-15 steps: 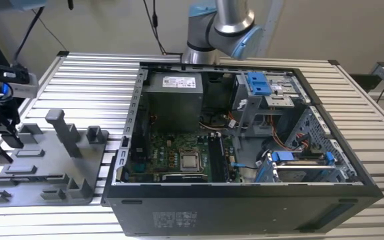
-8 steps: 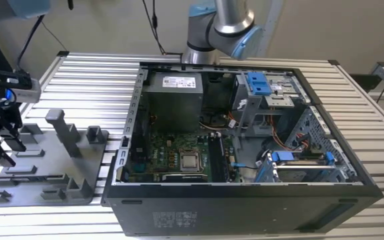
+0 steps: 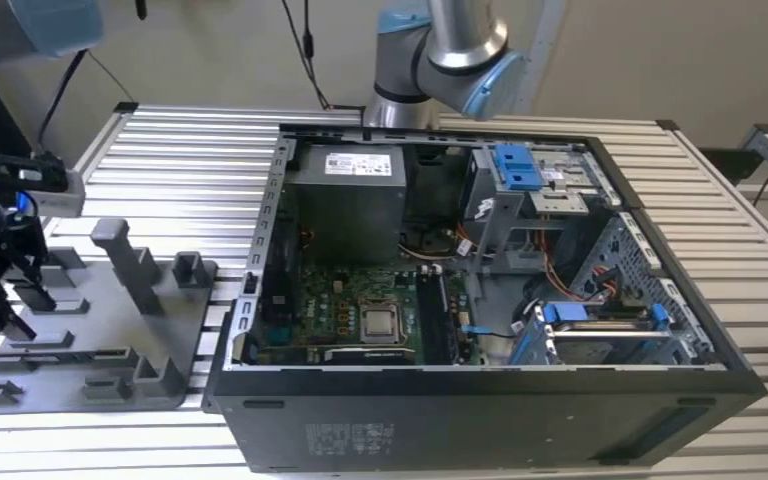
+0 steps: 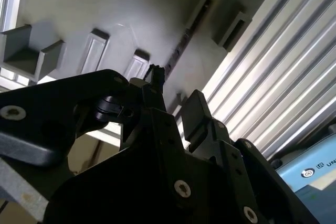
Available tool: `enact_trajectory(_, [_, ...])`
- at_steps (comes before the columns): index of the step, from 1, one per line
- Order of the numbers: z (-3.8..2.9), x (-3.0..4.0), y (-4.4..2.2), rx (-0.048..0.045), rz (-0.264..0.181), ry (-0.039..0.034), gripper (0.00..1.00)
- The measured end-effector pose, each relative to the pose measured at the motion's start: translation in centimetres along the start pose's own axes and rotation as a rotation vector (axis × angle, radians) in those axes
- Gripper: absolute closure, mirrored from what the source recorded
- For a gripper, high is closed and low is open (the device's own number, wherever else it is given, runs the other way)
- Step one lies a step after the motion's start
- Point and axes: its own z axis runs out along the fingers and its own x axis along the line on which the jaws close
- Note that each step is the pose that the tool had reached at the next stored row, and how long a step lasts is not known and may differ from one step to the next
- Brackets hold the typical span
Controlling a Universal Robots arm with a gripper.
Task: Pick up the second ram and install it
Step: 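Pick up the second ram and move it above second insertion slot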
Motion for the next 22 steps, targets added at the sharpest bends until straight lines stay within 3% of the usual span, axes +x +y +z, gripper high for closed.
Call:
enact_trajectory(11, [1.82,0.03,0.33,0.0104,-0.002,-0.0004,0.58])
enact_trajectory(22, [3.26,0.05,0.56,0.0145,-0.043,-0.0008,0.58])
